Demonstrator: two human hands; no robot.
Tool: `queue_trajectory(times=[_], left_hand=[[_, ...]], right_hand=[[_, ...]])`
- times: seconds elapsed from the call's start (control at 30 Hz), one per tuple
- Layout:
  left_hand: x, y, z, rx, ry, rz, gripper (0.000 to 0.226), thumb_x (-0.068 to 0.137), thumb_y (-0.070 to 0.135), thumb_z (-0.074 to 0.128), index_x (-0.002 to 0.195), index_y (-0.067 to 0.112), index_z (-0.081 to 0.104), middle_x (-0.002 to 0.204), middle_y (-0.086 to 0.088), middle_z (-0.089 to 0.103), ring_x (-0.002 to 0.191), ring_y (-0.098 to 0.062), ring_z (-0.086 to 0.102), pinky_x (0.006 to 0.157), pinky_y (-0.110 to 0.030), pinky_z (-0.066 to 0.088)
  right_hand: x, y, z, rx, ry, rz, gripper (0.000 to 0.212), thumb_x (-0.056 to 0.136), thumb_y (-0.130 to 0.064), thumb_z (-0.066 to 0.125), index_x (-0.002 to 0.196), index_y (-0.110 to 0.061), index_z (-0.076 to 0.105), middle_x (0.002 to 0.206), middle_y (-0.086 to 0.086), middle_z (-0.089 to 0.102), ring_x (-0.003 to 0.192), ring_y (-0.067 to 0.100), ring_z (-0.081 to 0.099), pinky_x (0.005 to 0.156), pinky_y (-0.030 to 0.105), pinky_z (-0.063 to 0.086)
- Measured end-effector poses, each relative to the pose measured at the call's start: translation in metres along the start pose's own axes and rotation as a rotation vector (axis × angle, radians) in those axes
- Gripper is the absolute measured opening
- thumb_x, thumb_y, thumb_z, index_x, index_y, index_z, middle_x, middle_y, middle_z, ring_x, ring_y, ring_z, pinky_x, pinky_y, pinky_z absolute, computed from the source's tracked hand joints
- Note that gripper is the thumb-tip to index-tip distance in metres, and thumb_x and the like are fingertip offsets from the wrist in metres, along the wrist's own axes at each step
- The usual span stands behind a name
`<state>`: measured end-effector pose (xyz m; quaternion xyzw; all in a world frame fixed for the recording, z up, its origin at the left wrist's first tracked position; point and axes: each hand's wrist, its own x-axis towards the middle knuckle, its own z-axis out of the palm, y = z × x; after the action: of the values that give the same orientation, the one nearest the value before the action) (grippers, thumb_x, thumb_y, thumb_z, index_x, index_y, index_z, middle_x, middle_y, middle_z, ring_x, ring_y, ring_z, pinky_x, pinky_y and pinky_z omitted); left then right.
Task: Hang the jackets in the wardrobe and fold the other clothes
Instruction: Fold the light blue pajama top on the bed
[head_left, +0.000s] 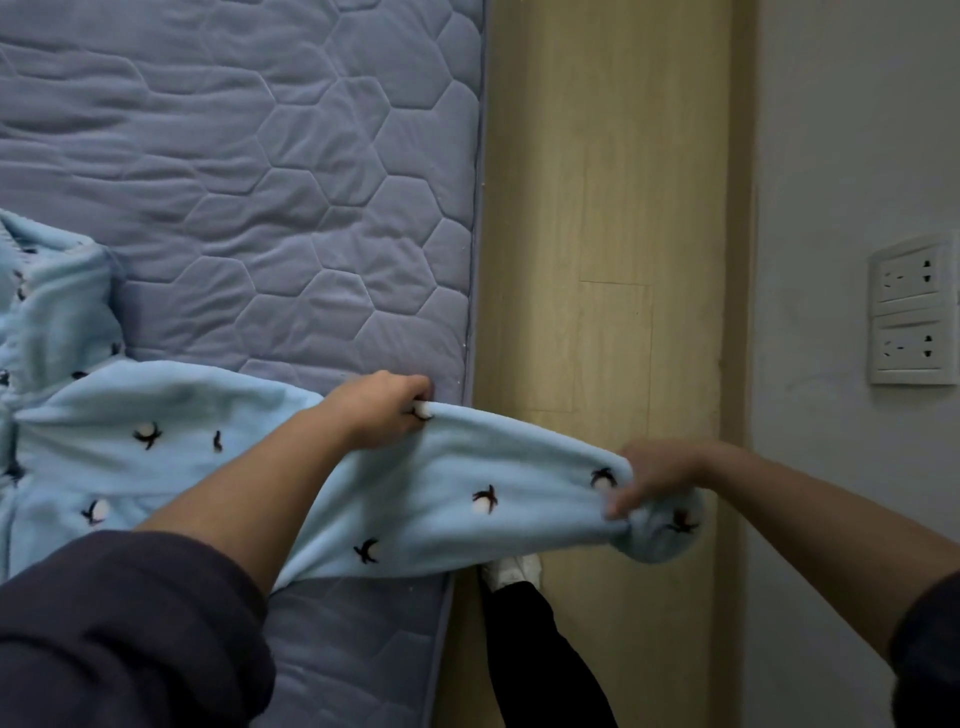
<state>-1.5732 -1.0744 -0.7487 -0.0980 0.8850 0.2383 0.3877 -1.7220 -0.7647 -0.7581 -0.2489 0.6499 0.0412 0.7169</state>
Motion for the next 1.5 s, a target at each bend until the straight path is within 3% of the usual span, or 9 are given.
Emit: queue_trajectory(times=[0.1, 0.3, 0.4, 0.67, 0.77, 0.93, 1.17, 1.37, 1.5], left_hand=[[0.000, 0.004, 0.002, 0.003, 0.006, -0.007, 0.010, 0.088, 0.032, 0.055, 0.096, 0.026, 0.052, 0.098, -0.003, 0.060, 0.092, -0.027, 0.056, 0.066, -0.032, 0.037], [-0.010, 0.000, -0.006, -0.221, 0.121, -0.033, 0.009, 0.086, 0.027, 0.061, 0.079, 0.026, 0.056, 0.079, 0.002, 0.057, 0.085, -0.026, 0.057, 0.070, -0.034, 0.043], [-0.018, -0.001, 0.004, -0.161, 0.212, -0.014, 0.009, 0.089, 0.032, 0.058, 0.085, 0.025, 0.054, 0.082, 0.001, 0.061, 0.083, -0.026, 0.059, 0.065, -0.034, 0.041], [-0.054, -0.013, 0.030, 0.144, 0.598, -0.191, 0.055, 0.084, 0.034, 0.063, 0.132, 0.009, 0.049, 0.136, -0.014, 0.048, 0.128, -0.032, 0.043, 0.099, -0.048, 0.033], [-0.082, -0.026, 0.035, 0.055, 0.639, -0.403, 0.061, 0.088, 0.027, 0.058, 0.141, 0.004, 0.038, 0.149, -0.018, 0.034, 0.138, -0.034, 0.029, 0.104, -0.053, 0.029], [-0.132, -0.078, 0.044, 0.011, 0.509, -0.598, 0.063, 0.089, 0.026, 0.053, 0.146, 0.007, 0.031, 0.154, -0.015, 0.023, 0.142, -0.030, 0.022, 0.106, -0.049, 0.027], [-0.184, -0.169, 0.045, 0.025, 0.459, -0.660, 0.059, 0.091, 0.029, 0.046, 0.145, 0.017, 0.026, 0.157, -0.009, 0.012, 0.143, -0.024, 0.014, 0.106, -0.043, 0.029], [-0.193, -0.225, 0.032, -0.125, 0.546, -0.636, 0.045, 0.091, 0.020, 0.044, 0.135, 0.013, 0.037, 0.143, -0.006, 0.035, 0.131, -0.025, 0.033, 0.099, -0.042, 0.035], [-0.168, -0.260, 0.000, -0.078, 0.637, -0.625, 0.040, 0.092, 0.016, 0.043, 0.132, 0.014, 0.041, 0.136, -0.007, 0.041, 0.125, -0.028, 0.039, 0.094, -0.043, 0.036]], right_hand=[[-0.010, 0.020, 0.003, -0.106, -0.060, 0.182, 0.033, 0.067, -0.044, 0.081, 0.087, -0.023, 0.065, 0.079, -0.009, 0.064, 0.071, 0.005, 0.060, 0.062, 0.016, 0.046], [-0.029, 0.066, 0.015, 1.308, 0.175, -0.130, 0.035, 0.076, -0.012, 0.069, 0.108, 0.002, 0.062, 0.095, 0.018, 0.070, 0.085, 0.025, 0.069, 0.072, 0.031, 0.055], [-0.021, 0.073, 0.032, 1.519, 0.339, -0.126, 0.047, 0.080, -0.021, 0.065, 0.123, -0.004, 0.057, 0.113, 0.017, 0.068, 0.099, 0.026, 0.068, 0.074, 0.033, 0.056], [0.013, 0.000, 0.057, 0.550, 0.619, 0.447, 0.060, 0.088, -0.019, 0.061, 0.142, -0.010, 0.036, 0.130, 0.014, 0.054, 0.112, 0.031, 0.055, 0.090, 0.036, 0.046], [0.013, -0.070, 0.055, 0.225, 0.654, 0.324, 0.059, 0.088, -0.024, 0.054, 0.143, -0.018, 0.035, 0.138, 0.010, 0.046, 0.123, 0.030, 0.048, 0.102, 0.041, 0.040], [0.021, -0.200, 0.062, -0.090, 1.012, -0.088, 0.048, 0.082, -0.021, 0.053, 0.129, -0.021, 0.046, 0.133, 0.001, 0.045, 0.125, 0.022, 0.041, 0.106, 0.040, 0.028], [0.079, -0.343, 0.075, -0.307, 0.932, -0.219, 0.054, 0.088, -0.030, 0.048, 0.139, -0.021, 0.033, 0.134, 0.003, 0.046, 0.125, 0.025, 0.042, 0.108, 0.045, 0.024], [0.112, -0.410, 0.047, -0.078, 0.917, -0.221, 0.053, 0.093, -0.042, 0.048, 0.137, -0.015, 0.035, 0.137, 0.013, 0.044, 0.127, 0.032, 0.041, 0.103, 0.044, 0.035], [0.132, -0.431, 0.018, 0.096, 0.740, -0.276, 0.050, 0.092, -0.051, 0.047, 0.123, -0.013, 0.052, 0.127, 0.012, 0.057, 0.116, 0.029, 0.053, 0.092, 0.034, 0.041]])
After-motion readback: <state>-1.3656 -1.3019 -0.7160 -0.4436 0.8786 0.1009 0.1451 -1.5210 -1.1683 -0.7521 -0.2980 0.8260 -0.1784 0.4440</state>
